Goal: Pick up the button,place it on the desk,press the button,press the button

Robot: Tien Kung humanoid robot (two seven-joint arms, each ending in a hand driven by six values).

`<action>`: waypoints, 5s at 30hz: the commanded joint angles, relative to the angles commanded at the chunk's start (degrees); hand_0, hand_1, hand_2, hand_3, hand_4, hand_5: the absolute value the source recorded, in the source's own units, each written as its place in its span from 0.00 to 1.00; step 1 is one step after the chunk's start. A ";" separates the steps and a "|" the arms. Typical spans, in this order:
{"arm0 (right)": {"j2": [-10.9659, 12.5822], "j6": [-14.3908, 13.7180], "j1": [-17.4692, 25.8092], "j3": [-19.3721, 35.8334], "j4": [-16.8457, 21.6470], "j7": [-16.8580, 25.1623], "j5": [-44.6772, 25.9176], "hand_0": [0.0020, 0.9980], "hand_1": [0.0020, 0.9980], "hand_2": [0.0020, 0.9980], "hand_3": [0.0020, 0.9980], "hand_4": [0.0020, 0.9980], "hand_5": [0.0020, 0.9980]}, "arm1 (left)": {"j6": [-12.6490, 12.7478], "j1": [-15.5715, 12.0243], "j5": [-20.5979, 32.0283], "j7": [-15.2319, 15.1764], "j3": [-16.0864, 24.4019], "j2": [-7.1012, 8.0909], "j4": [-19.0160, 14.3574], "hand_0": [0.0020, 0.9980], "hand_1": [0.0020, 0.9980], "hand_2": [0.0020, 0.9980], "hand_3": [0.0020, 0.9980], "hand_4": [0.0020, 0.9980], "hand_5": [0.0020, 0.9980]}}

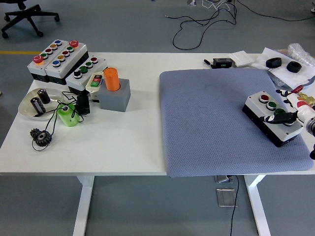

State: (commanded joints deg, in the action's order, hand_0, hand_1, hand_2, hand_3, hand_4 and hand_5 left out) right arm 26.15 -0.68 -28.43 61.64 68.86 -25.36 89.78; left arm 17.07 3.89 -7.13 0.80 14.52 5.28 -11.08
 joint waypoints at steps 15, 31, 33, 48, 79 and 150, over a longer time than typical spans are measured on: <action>-0.85 3.65 -7.12 -4.54 -5.96 -3.10 3.37 0.78 0.75 0.75 0.87 0.94 0.20 | 0.18 0.84 -0.38 -0.03 1.13 0.25 0.01 0.62 0.58 0.55 0.53 0.30 1.00; -1.39 8.06 -10.66 -8.34 -8.83 -6.36 7.17 0.68 0.64 0.64 0.83 0.93 0.19 | 0.34 1.46 -0.61 0.11 1.54 0.36 0.07 0.62 0.58 0.55 0.53 0.30 1.00; -1.18 7.63 -11.12 -9.36 -9.03 -6.66 7.48 0.62 0.54 0.50 0.71 0.91 0.18 | 0.44 1.50 -0.64 -0.02 1.84 0.36 0.04 0.62 0.57 0.55 0.53 0.30 1.00; 0.27 3.72 -12.08 -15.63 -10.74 -6.98 8.01 0.43 0.23 0.24 0.41 0.77 0.00 | 0.66 1.59 -0.65 -0.11 1.77 0.32 0.05 0.62 0.57 0.55 0.53 0.30 1.00; 11.69 -10.57 -12.75 -25.35 2.21 13.73 2.52 0.28 0.03 0.11 0.28 0.38 0.00 | 0.86 1.94 -0.92 0.36 2.32 0.23 0.18 0.62 0.57 0.54 0.52 0.30 1.00; 12.27 -5.58 -30.31 -56.61 0.44 36.96 5.72 0.43 0.37 0.45 0.47 0.38 0.00 | 1.05 2.40 -0.50 -0.09 2.35 -0.14 -0.05 0.62 0.57 0.54 0.52 0.30 1.00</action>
State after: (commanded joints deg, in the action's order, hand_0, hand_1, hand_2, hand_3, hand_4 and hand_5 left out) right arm 38.42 -6.26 -58.73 5.03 69.29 11.60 95.50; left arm 18.12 6.29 -7.63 0.71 16.87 5.15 -11.13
